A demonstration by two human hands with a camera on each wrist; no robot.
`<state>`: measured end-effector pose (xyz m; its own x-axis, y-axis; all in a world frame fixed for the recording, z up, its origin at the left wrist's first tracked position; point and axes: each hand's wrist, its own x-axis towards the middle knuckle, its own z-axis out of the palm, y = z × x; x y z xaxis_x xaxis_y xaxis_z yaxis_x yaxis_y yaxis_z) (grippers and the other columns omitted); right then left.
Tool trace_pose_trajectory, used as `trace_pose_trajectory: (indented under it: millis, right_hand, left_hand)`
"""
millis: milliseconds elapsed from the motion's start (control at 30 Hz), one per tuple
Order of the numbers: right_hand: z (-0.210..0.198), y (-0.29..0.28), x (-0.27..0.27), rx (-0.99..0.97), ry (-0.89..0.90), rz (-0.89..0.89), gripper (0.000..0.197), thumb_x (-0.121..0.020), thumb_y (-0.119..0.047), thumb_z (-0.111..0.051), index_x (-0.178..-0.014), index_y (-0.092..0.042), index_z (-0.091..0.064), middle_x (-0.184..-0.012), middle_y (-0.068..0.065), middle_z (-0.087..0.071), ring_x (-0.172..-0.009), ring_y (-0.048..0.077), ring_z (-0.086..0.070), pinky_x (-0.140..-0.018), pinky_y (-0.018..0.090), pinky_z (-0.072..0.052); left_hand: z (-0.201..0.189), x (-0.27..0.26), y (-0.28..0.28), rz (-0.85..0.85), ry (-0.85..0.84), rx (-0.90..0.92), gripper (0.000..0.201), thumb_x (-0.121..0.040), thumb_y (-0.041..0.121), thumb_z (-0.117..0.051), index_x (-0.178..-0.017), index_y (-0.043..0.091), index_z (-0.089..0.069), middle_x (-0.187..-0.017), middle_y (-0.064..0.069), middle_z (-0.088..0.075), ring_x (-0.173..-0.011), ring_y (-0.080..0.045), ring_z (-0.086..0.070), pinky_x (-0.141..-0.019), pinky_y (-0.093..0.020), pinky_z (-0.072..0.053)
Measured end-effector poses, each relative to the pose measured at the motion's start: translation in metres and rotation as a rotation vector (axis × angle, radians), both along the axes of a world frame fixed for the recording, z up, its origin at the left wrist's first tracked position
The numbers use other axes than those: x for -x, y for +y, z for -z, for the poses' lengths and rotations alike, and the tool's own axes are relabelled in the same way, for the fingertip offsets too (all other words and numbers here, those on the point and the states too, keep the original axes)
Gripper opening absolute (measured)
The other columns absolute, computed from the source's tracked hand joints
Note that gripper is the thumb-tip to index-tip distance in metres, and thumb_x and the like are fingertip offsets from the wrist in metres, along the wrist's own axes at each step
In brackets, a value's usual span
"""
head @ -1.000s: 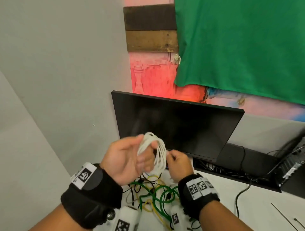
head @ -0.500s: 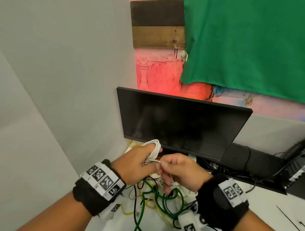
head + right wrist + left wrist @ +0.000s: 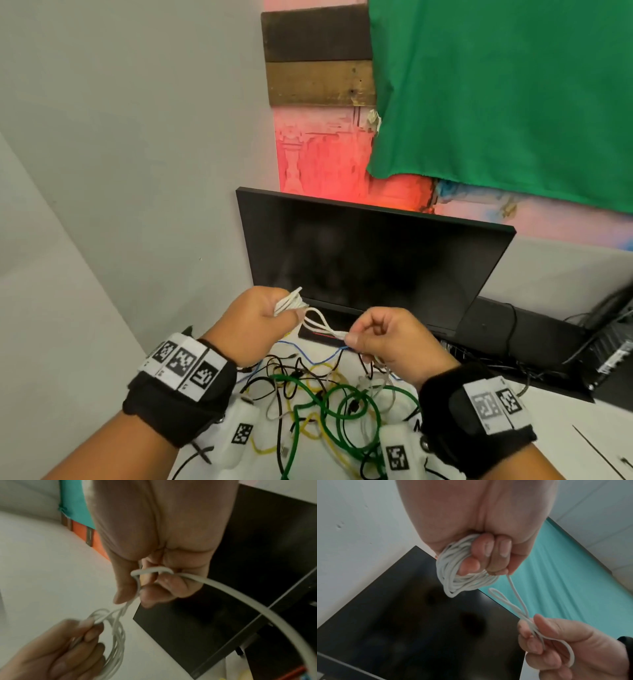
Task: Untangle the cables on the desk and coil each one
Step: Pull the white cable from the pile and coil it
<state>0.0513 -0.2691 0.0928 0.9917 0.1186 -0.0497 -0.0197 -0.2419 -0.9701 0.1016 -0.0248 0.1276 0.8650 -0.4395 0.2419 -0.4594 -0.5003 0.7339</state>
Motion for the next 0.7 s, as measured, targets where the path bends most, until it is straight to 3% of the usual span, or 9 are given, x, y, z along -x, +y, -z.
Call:
trace_pose_trajectory:
  millis: [100, 167, 267, 400, 467, 533, 567, 633, 700]
  right_hand:
    - [0.008, -0.014, 0.002, -0.062, 0.074, -0.123, 0.040, -0.075, -0.064, -0.068, -0.081, -0.024, -0.071, -0.078, 0.004, -0.070, -0.057, 0.014, -0.059, -0.048, 0.023, -0.040]
    - [0.027, -0.022, 0.004, -0.166, 0.115, -0.143, 0.036, -0.081, -0.055, -0.069, -0.080, -0.020, -0.071, -0.064, 0.003, -0.059, -0.047, 0.013, -0.046, -0.043, 0.022, -0.033]
    - [0.069, -0.037, 0.003, -0.101, 0.075, 0.170, 0.029, -0.087, -0.039, -0.070, -0.067, -0.019, -0.067, -0.050, -0.004, -0.042, -0.047, 0.015, -0.034, -0.045, 0.024, -0.030]
    - [0.125, -0.052, 0.004, 0.381, 0.168, 0.513, 0.041, -0.099, -0.033, -0.058, -0.062, -0.014, -0.060, -0.066, 0.003, -0.062, -0.070, 0.024, -0.058, -0.066, 0.034, -0.043]
    - [0.128, -0.044, 0.001, 0.537, 0.264, 0.505, 0.034, -0.100, -0.036, -0.055, -0.073, -0.017, -0.062, -0.085, 0.006, -0.068, -0.085, 0.026, -0.062, -0.073, 0.032, -0.045]
    - [0.111, -0.031, -0.003, 0.619, 0.293, 0.516, 0.022, -0.098, -0.036, -0.056, -0.106, -0.018, -0.066, -0.123, 0.009, -0.062, -0.109, 0.027, -0.060, -0.094, 0.033, -0.047]
    - [0.099, -0.027, -0.004, 0.593, 0.254, 0.533, 0.032, -0.098, -0.036, -0.057, -0.124, -0.017, -0.061, -0.137, 0.009, -0.054, -0.120, 0.028, -0.055, -0.101, 0.034, -0.043]
    - [0.062, -0.017, -0.004, 0.376, 0.052, 0.581, 0.046, -0.097, -0.037, -0.058, -0.140, -0.021, -0.052, -0.146, 0.004, -0.048, -0.130, 0.022, -0.049, -0.104, 0.033, -0.040]
    - [0.022, 0.001, 0.001, 0.128, -0.156, 0.494, 0.054, -0.091, -0.050, -0.058, -0.141, -0.029, -0.051, -0.141, -0.008, -0.052, -0.127, 0.009, -0.050, -0.102, 0.028, -0.040]
  left_hand:
    - [-0.009, -0.004, 0.011, -0.083, 0.079, 0.229, 0.022, -0.076, 0.036, -0.061, -0.061, 0.021, -0.061, -0.047, 0.005, -0.045, -0.045, -0.013, -0.039, -0.047, -0.027, -0.034]
    - [-0.020, -0.011, 0.022, -0.168, 0.126, 0.439, 0.020, -0.073, 0.027, -0.060, -0.059, 0.013, -0.063, -0.045, 0.001, -0.042, -0.042, -0.017, -0.036, -0.045, -0.025, -0.032]
    - [-0.045, -0.018, 0.044, -0.224, 0.145, 0.717, 0.020, -0.074, 0.020, -0.055, -0.060, 0.008, -0.062, -0.038, 0.002, -0.034, -0.034, -0.015, -0.029, -0.041, -0.021, -0.031]
    - [-0.060, -0.015, 0.047, -0.115, 0.149, 0.737, 0.030, -0.077, 0.015, -0.052, -0.048, 0.016, -0.060, -0.037, 0.003, -0.032, -0.034, -0.014, -0.027, -0.041, -0.022, -0.029]
    - [-0.057, -0.008, 0.037, -0.095, 0.176, 0.707, 0.031, -0.077, 0.015, -0.051, -0.049, 0.017, -0.062, -0.037, 0.003, -0.033, -0.034, -0.014, -0.028, -0.042, -0.023, -0.029]
    - [-0.053, -0.008, 0.028, -0.088, 0.213, 0.743, 0.031, -0.078, 0.015, -0.051, -0.049, 0.018, -0.062, -0.037, 0.003, -0.032, -0.032, -0.013, -0.028, -0.040, -0.022, -0.030]
    - [-0.053, -0.009, 0.025, -0.092, 0.220, 0.727, 0.030, -0.077, 0.016, -0.051, -0.050, 0.018, -0.063, -0.037, 0.003, -0.033, -0.032, -0.012, -0.028, -0.040, -0.022, -0.031]
    - [-0.052, -0.010, 0.021, -0.116, 0.220, 0.643, 0.028, -0.075, 0.018, -0.053, -0.051, 0.020, -0.065, -0.037, 0.002, -0.036, -0.033, -0.013, -0.031, -0.039, -0.023, -0.033]
    - [-0.050, -0.009, 0.015, -0.114, 0.223, 0.583, 0.026, -0.074, 0.020, -0.055, -0.050, 0.021, -0.064, -0.039, 0.001, -0.039, -0.034, -0.013, -0.034, -0.039, -0.023, -0.034]
